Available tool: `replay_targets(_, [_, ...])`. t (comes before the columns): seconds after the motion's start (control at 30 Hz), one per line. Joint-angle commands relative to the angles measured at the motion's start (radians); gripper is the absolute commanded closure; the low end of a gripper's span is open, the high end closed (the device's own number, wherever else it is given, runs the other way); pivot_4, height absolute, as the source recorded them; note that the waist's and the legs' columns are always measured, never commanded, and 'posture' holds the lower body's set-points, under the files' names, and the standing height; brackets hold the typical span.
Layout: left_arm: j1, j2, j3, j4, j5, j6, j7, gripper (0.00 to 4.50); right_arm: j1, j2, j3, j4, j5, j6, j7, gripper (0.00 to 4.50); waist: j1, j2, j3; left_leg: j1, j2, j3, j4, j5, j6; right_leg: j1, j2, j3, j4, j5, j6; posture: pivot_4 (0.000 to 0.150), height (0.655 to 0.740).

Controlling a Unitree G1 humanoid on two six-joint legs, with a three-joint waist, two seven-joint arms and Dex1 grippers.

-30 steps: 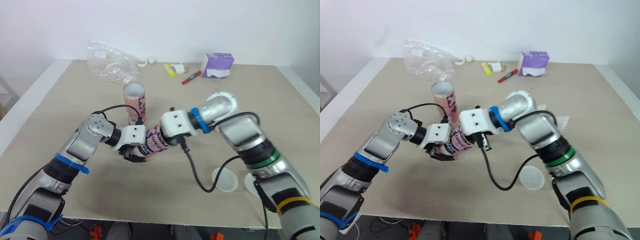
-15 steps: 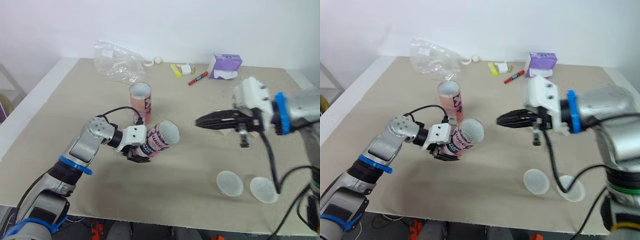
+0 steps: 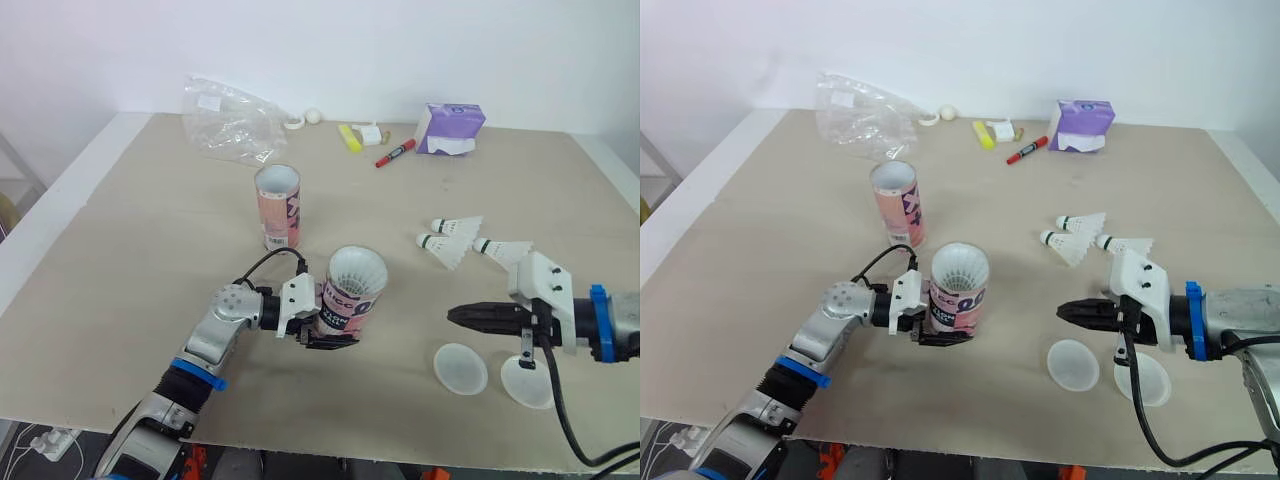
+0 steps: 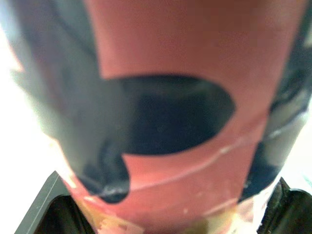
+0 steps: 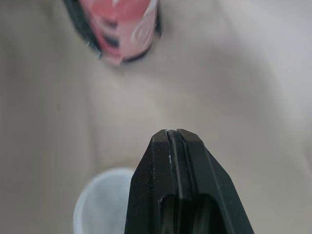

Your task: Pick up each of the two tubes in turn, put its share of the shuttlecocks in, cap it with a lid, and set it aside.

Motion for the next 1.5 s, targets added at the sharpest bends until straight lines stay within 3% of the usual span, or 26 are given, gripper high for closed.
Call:
replay_targets(0.03, [0.009, -0.016, -0.011, 0.044, 0.022, -0.089, 0.026, 1.03, 0.014, -0.038, -0.037, -0.003, -0.006, -0.029, 0.004, 4.34, -0.001, 0.000, 0.000, 0.000, 0.000, 0.000, 0.000, 0.000, 0.000, 0.000, 0.000, 0.000, 0.000, 0.000, 0.000, 0.150, 0.7400])
replay_targets(0.2, [0.005, -0.030, -0.015, 0.119, 0.039, -0.158, 0.051, 1.03, 0.021, -0.083, -0.001, 0.010, -0.012, -0.021, 0.006, 4.34, -0.001, 0.000, 0.000, 0.002, 0.000, 0.000, 0.001, 0.001, -0.001, 0.002, 0.000, 0.000, 0.000, 0.001, 0.000, 0.150, 0.7400])
replay_targets(0.23, [0.005, -0.031, -0.016, 0.123, 0.040, -0.166, 0.051, 1.03, 0.023, -0.087, 0.001, 0.012, -0.007, -0.015, 0.006, 4.12, -0.001, 0.000, 0.000, 0.002, 0.000, 0.000, 0.001, 0.001, -0.001, 0.002, 0.000, 0.000, 0.000, 0.001, 0.000, 0.150, 0.7400])
replay_targets(0.3, [0.007, -0.028, -0.021, 0.129, 0.039, -0.172, 0.039, 1.03, 0.024, -0.094, 0.014, 0.022, -0.003, -0.006, 0.004, 3.30, -0.001, 0.000, 0.000, 0.002, 0.000, 0.000, 0.001, 0.001, -0.001, 0.002, 0.000, 0.000, 0.000, 0.001, 0.000, 0.150, 0.7400])
replay_targets(0.33, [0.008, -0.027, -0.023, 0.130, 0.038, -0.172, 0.035, 1.03, 0.024, -0.097, 0.020, 0.026, -0.004, -0.004, 0.002, 3.30, -0.001, 0.000, 0.000, 0.002, 0.000, 0.000, 0.001, 0.001, -0.001, 0.002, 0.000, 0.000, 0.000, 0.001, 0.000, 0.150, 0.7400])
replay_targets(0.37, [0.009, -0.026, -0.024, 0.130, 0.035, -0.170, 0.029, 1.03, 0.026, -0.106, 0.037, 0.036, -0.010, 0.005, 0.004, 2.60, -0.001, 0.000, 0.000, 0.002, 0.000, 0.000, 0.001, 0.001, -0.001, 0.002, 0.000, 0.000, 0.000, 0.001, 0.000, 0.150, 0.7400])
replay_targets(0.4, [0.011, -0.025, -0.025, 0.129, 0.033, -0.165, 0.025, 1.03, 0.029, -0.109, 0.050, 0.045, -0.014, 0.012, 0.003, 2.47, -0.001, 0.000, 0.000, 0.002, 0.000, 0.000, 0.001, 0.001, -0.001, 0.002, 0.000, 0.000, 0.000, 0.001, 0.000, 0.150, 0.7400])
replay_targets(0.57, [0.015, -0.016, -0.025, 0.128, 0.032, -0.159, 0.013, 1.03, 0.000, -0.091, 0.097, 0.059, 0.014, 0.066, -0.030, 0.49, -0.001, 0.001, -0.001, 0.002, 0.000, 0.000, 0.000, 0.001, -0.001, 0.002, 0.000, 0.000, 0.000, 0.001, 0.000, 0.150, 0.7400])
replay_targets(0.63, [0.018, -0.013, -0.025, 0.129, 0.031, -0.154, 0.009, 1.03, -0.015, -0.098, 0.125, 0.063, 0.001, 0.084, -0.048, 0.11, -0.001, 0.001, -0.001, 0.002, 0.000, 0.000, 0.000, 0.001, -0.001, 0.002, 0.000, 0.000, 0.000, 0.001, 0.000, 0.150, 0.7400])
replay_targets(1.33, [0.027, 0.006, -0.039, 0.126, 0.028, -0.110, -0.006, 1.03, -0.154, -0.148, 0.390, 0.066, -0.117, 0.195, -0.153, 0.11, -0.006, 0.001, -0.003, 0.006, 0.001, 0.001, -0.001, 0.001, -0.001, 0.004, 0.000, 0.000, 0.000, 0.000, -0.001, 0.150, 0.7400])
replay_targets(1.4, [0.028, 0.008, -0.040, 0.125, 0.030, -0.108, -0.005, 1.03, -0.172, -0.157, 0.416, 0.068, -0.140, 0.185, -0.150, 0.62, -0.009, 0.001, -0.003, 0.007, 0.001, 0.002, -0.001, 0.001, -0.001, 0.004, 0.000, 0.000, 0.000, 0.000, -0.001, 0.150, 0.7400])
replay_targets(1.5, [0.028, 0.009, -0.040, 0.126, 0.030, -0.107, -0.003, 1.03, -0.185, -0.163, 0.435, 0.065, -0.153, 0.184, -0.144, 1.73, -0.010, 0.001, -0.003, 0.008, 0.001, 0.002, -0.001, 0.001, -0.002, 0.005, 0.000, 0.000, 0.000, 0.000, -0.001, 0.150, 0.7400])
